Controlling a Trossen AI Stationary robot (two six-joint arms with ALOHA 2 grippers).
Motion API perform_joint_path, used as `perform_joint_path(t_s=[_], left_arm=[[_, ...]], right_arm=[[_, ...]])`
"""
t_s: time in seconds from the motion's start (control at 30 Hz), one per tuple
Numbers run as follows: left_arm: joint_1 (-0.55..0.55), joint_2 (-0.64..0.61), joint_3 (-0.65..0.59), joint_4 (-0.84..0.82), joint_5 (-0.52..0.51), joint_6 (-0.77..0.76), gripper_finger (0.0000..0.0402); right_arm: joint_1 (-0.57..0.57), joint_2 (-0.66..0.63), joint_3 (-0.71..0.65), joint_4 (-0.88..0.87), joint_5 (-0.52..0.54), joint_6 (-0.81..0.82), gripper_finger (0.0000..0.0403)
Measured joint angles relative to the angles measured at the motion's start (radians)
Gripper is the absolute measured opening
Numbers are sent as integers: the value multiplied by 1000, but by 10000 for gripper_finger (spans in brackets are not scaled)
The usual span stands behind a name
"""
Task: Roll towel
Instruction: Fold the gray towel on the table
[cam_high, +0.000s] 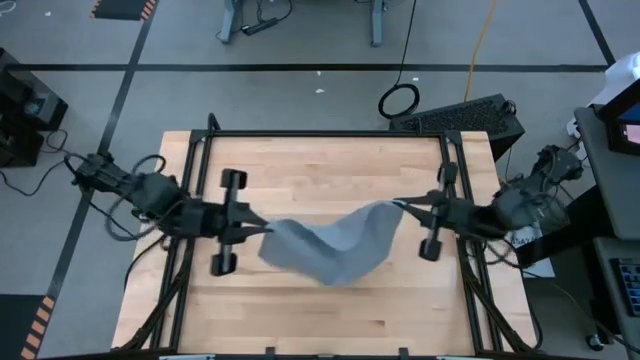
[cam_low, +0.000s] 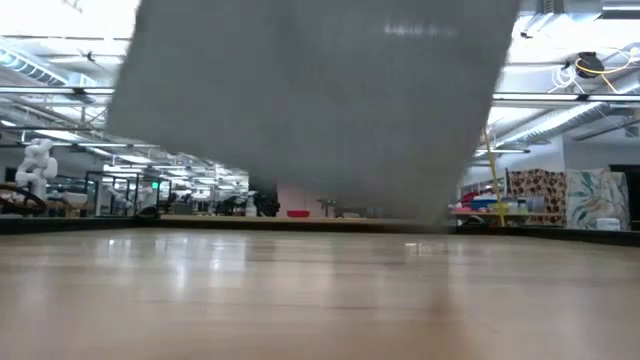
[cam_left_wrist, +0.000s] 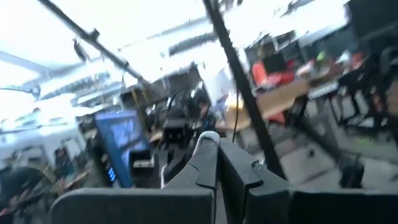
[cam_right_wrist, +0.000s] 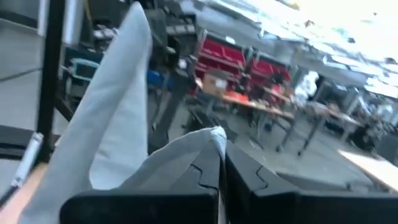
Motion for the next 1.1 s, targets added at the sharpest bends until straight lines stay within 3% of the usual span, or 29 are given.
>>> perform_joint_path(t_s=[0.13,0.27,0.4,0.47,0.57,0.7,1.0,1.1], left_arm=[[-34,4,96,-88,-54,2,6],[-39,-13,138,-289,-325,-21,6],[-10,-19,139,-552,-608,-117,6],[24,-19,139,-715,-668,-216,6],[106,-13,104,-883,-672,-367,6],[220,-7,3,-942,-694,-417,6],[462,-9,-237,-808,-593,-413,6],[506,-9,-276,-803,-535,-419,6]], right_arm=[[47,45,126,-38,-2,-32,1],[54,60,175,-194,-2,25,0],[9,59,174,-497,2,192,0],[-34,59,164,-650,6,312,0],[-118,57,107,-785,6,438,0],[-245,57,-12,-796,3,432,0],[-518,57,-333,-439,-13,236,0],[-580,57,-397,-304,-98,183,0]])
